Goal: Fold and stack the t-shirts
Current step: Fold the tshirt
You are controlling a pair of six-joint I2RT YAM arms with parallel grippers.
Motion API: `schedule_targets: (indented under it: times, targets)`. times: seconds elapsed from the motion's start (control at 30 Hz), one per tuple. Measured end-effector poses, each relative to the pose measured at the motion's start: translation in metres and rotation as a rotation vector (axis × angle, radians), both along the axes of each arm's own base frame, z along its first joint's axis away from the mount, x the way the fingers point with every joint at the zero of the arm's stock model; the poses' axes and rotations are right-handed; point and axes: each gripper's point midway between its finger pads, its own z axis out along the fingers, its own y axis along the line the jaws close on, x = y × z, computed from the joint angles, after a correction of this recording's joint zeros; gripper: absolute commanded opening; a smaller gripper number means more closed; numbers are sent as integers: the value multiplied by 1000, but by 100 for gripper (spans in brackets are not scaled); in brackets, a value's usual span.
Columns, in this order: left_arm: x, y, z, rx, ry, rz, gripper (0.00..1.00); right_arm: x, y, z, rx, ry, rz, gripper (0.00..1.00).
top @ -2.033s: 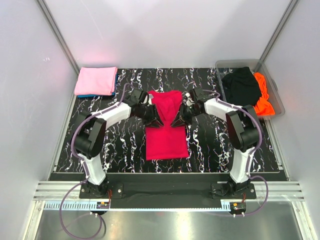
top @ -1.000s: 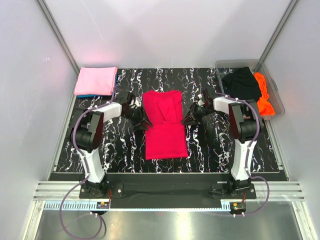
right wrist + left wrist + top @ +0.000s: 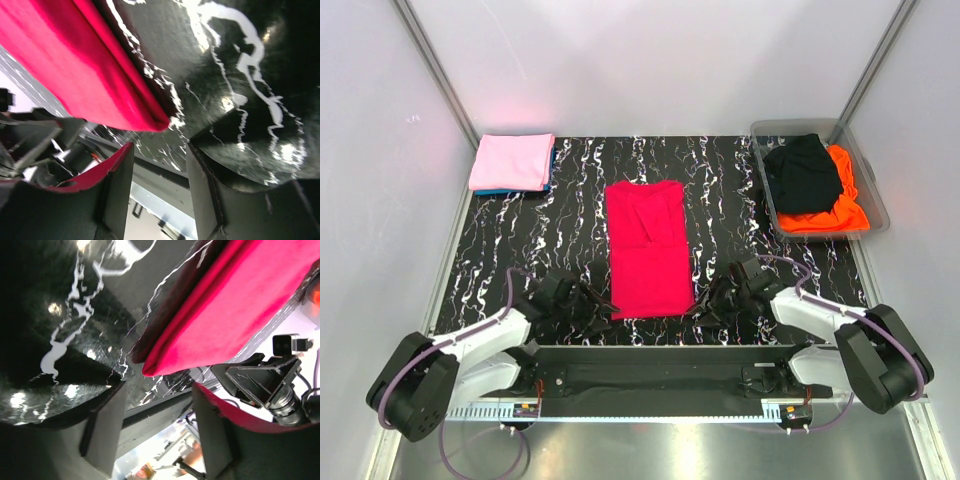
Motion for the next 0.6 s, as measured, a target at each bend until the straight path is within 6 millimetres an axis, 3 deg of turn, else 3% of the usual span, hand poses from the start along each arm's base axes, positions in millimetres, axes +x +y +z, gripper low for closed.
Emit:
schedule_targets:
  times: [0.1,0.6]
  targets:
    - [-2,-3,-2,-7,36,25,51,4,4,0,5,-11,-40,51]
    - [0,1,-8,-25,130,192,46,14,6,1,77,-27,-256,51]
